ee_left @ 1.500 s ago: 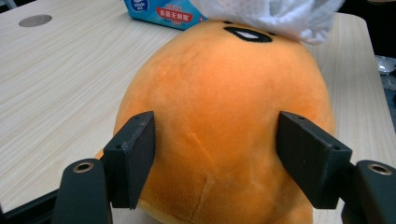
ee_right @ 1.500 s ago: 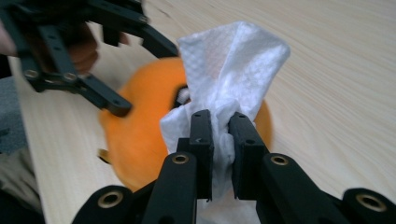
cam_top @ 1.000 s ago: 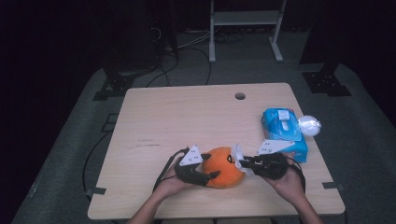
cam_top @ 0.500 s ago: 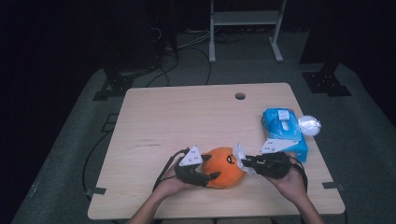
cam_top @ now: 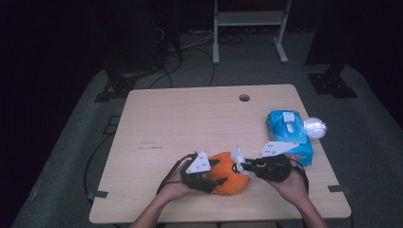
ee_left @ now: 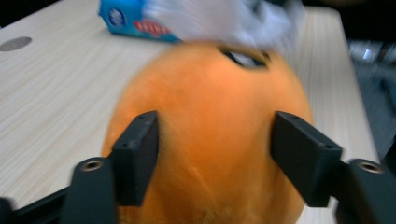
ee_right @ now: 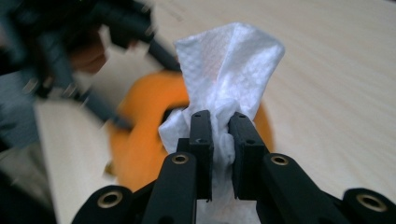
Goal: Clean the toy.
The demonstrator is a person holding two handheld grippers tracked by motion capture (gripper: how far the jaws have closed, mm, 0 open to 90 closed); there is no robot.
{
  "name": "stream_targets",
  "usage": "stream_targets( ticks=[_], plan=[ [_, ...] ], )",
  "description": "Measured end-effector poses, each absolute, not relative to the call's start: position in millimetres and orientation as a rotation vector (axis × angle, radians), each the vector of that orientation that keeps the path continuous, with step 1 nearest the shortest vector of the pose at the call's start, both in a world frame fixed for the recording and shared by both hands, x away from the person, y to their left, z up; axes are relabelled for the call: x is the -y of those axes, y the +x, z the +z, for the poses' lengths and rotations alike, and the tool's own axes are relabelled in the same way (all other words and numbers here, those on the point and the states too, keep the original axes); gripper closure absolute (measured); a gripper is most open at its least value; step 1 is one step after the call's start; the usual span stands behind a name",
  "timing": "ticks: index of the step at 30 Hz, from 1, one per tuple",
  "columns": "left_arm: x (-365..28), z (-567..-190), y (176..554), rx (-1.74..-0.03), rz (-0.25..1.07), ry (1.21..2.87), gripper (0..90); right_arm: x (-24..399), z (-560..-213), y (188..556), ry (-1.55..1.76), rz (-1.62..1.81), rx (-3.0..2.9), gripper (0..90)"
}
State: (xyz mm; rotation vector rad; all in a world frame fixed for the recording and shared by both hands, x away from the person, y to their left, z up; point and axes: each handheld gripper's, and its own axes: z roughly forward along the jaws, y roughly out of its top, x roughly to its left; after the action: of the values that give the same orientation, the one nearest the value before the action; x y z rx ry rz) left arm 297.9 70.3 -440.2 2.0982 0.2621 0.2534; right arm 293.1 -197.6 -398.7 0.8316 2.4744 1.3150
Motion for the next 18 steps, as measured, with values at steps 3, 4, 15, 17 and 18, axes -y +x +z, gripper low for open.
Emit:
stream_targets(
  ticks=[3, 4, 15, 17, 18],
  plan=[
    [-67.1, -438.1, 292.8, -0.226, 0.287, 2.14, 35.1, 193.0, -398.5, 296.3, 0.86, 1.304, -2.447, 80.1],
    [-67.4, -438.2, 292.4, -0.23, 0.284, 2.14, 35.1, 192.4, -399.2, 297.5, 0.866, 1.302, -2.449, 80.1],
    [-67.2, -440.3, 291.6, -0.231, 0.262, 2.133, 34.7, 191.6, -398.3, 301.7, 0.894, 1.308, -2.434, 80.0],
    [-70.4, -435.7, 294.3, -0.244, 0.251, 2.111, 30.8, 189.7, -398.9, 303.7, 0.882, 1.299, -2.453, 80.0],
    [-73.6, -431.9, 296.7, -0.276, 0.236, 2.074, 28.3, 190.1, -400.2, 304.5, 0.874, 1.301, -2.47, 80.0]
  ],
)
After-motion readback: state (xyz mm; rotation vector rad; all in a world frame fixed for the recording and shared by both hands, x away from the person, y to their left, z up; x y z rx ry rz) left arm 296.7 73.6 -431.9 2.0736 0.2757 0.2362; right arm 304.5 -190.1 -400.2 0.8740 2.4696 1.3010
